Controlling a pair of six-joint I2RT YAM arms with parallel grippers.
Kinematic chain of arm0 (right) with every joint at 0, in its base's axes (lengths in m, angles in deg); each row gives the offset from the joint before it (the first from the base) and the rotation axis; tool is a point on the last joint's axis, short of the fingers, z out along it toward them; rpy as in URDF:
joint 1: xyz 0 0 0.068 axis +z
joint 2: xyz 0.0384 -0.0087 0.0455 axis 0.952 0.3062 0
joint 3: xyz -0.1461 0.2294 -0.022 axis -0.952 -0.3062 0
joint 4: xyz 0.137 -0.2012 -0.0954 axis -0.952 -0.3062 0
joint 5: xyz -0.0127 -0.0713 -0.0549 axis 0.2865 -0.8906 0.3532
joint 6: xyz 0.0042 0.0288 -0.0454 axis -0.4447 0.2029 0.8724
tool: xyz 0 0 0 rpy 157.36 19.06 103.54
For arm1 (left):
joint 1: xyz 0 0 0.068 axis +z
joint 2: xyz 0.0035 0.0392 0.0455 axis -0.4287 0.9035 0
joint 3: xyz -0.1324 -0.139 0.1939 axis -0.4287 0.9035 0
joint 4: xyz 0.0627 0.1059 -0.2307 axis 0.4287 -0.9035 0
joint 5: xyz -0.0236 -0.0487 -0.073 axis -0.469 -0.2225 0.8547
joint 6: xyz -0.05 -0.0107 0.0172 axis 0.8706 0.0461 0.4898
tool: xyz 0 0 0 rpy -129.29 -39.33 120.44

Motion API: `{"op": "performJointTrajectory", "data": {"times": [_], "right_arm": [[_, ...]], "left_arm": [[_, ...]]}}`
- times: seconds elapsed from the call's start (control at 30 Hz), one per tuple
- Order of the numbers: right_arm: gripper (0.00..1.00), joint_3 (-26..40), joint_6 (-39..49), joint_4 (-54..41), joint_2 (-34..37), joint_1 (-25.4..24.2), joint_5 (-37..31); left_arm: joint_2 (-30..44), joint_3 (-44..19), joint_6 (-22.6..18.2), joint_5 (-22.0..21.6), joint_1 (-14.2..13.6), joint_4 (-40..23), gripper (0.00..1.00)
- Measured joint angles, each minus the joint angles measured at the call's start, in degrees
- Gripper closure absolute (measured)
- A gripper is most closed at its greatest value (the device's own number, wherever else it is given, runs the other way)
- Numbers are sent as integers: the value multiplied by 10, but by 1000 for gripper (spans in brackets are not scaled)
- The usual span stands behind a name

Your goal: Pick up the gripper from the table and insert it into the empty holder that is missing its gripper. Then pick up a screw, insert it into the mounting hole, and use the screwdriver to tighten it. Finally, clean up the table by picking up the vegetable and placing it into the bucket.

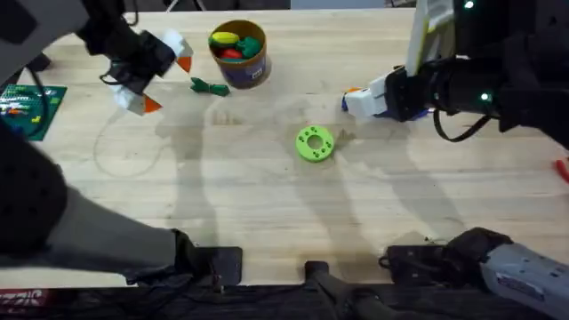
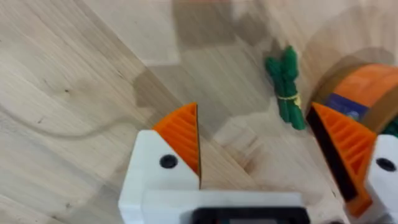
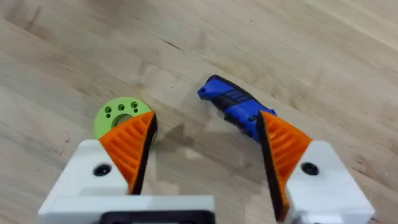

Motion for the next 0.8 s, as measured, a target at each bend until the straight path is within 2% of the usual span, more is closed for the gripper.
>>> {"op": "performJointTrajectory", "data": {"times": [0.1, 0.27, 0.37, 0.53, 0.57, 0.63, 0.7, 0.8], "right_arm": [[56, 0, 0, 0, 0, 0, 0], [56, 0, 0, -1, 0, 0, 0], [56, 0, 0, -1, 0, 0, 0], [56, 0, 0, -1, 0, 0, 0], [56, 0, 0, -1, 0, 0, 0], [56, 0, 0, -1, 0, 0, 0], [56, 0, 0, -1, 0, 0, 0], [56, 0, 0, -1, 0, 0, 0]], "left_arm": [[42, 0, 21, 7, -2, 25, 16], [100, 2, 44, 57, -4, 118, 17], [117, 3, 54, 77, -10, 153, 16], [126, 3, 65, 86, -26, 180, 20], [130, 3, 71, 87, -35, 182, 156], [135, 3, 73, 88, -41, 179, 309], [138, 2, 72, 88, -44, 171, 547], [140, 2, 74, 86, -45, 154, 818]]}}
